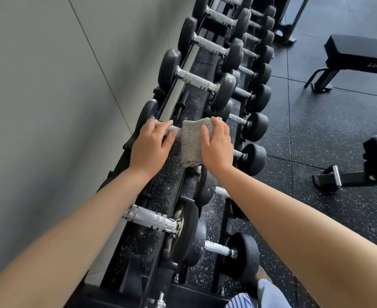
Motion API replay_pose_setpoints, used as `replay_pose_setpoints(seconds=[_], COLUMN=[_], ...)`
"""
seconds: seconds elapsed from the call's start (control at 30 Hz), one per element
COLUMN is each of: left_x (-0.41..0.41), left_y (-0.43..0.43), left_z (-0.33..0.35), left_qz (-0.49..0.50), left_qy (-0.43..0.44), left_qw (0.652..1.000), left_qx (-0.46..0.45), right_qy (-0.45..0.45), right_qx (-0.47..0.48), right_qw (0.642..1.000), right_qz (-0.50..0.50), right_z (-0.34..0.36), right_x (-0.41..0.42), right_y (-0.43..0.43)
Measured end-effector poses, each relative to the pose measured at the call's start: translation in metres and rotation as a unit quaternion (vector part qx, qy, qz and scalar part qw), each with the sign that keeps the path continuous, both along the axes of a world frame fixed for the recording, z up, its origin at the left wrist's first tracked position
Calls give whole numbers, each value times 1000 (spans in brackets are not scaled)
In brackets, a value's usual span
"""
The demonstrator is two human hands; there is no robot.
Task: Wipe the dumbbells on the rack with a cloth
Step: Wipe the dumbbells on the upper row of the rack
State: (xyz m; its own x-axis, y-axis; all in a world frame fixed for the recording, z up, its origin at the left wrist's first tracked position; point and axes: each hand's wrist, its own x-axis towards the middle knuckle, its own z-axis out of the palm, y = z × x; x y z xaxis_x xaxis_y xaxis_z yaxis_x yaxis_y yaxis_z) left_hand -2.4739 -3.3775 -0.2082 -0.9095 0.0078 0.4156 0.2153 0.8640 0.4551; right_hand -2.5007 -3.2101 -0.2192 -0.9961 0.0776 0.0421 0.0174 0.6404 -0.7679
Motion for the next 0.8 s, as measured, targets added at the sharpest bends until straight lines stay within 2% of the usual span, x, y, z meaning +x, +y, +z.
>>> replay_pose_setpoints(seconds=[0.07,0.13,0.23,0.33,0.5,0.6,0.67,0.8], left_x=[1,-2,-6,-3,8,8,4,-4], left_y=[0,-2,-9,-18,-34,-33,-26,-21], left_z=[1,2,8,17,22,20,16,6], left_qz=[0,54,110,96,12,-53,-74,-44], left_qy=[70,91,22,-85,-83,-56,-91,-131], left_qw=[995,990,991,985,970,945,920,868], left_qx=[-68,-96,-79,-111,-229,-318,-374,-478], right_qy=[2,3,7,12,15,22,23,18], right_qx=[5,7,16,23,13,8,-1,-45], right_qw=[1000,1000,1000,1000,1000,1000,1000,999], right_qz=[0,1,9,12,0,-6,-9,-18], right_z=[0,0,0,-1,-2,-3,-4,-5], right_x=[1,1,2,3,5,5,5,6], right_y=[0,0,2,3,1,0,-1,0])
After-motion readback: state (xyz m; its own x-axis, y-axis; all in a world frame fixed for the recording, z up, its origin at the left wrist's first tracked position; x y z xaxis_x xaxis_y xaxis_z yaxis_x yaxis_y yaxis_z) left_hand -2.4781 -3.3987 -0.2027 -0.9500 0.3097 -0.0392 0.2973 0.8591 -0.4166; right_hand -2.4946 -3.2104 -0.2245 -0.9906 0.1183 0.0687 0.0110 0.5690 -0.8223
